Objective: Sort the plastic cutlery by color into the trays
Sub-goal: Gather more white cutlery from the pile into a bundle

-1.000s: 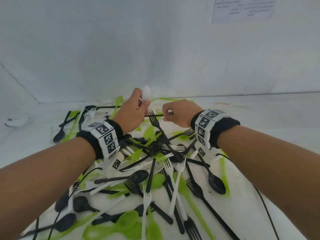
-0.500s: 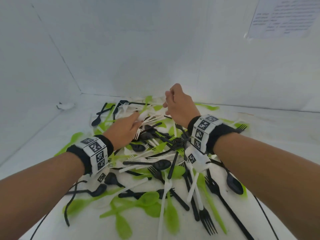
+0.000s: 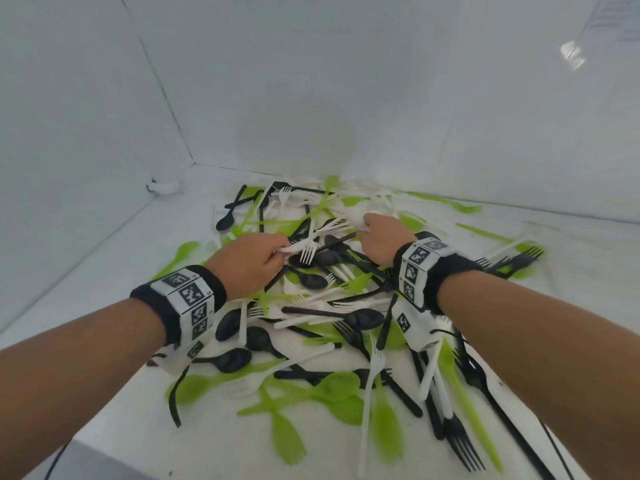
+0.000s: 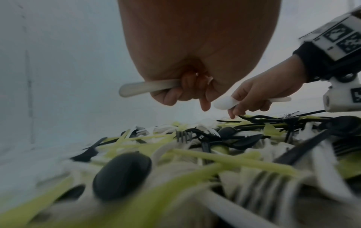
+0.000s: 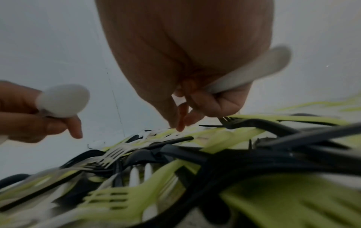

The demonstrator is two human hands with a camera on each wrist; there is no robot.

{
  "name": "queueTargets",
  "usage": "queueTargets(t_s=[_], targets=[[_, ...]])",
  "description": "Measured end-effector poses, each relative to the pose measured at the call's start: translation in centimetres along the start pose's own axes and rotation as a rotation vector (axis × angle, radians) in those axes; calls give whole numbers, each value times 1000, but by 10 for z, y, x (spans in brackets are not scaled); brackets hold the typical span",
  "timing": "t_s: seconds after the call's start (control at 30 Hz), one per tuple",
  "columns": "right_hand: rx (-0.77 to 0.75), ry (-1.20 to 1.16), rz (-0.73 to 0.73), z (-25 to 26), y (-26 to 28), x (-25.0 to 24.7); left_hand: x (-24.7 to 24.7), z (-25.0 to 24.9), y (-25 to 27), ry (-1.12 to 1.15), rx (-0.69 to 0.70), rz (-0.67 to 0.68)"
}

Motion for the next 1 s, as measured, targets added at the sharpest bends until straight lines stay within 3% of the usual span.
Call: queueTargets(t_s=[0.27, 0.47, 0.73, 1.0], targets=[[155, 252, 39, 12, -31, 19, -10, 26, -50, -22, 263, 30], [231, 314, 38, 19, -29, 17, -7, 54, -72, 11, 372, 84], [252, 450, -251, 28, 1, -31, 2, 47, -89, 109, 379, 111], [245, 70, -350, 35, 15, -54, -5, 51, -100, 254, 218, 41]])
Point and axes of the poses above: each hand's wrist, its own y-axis away from the middle knuckle, its own x-axis out of the palm, z = x × y, the point moved 8 cm from there along -y, towards the middle knuckle, and after that the axes turned 5 degrees about x, right-handed, at the moved point
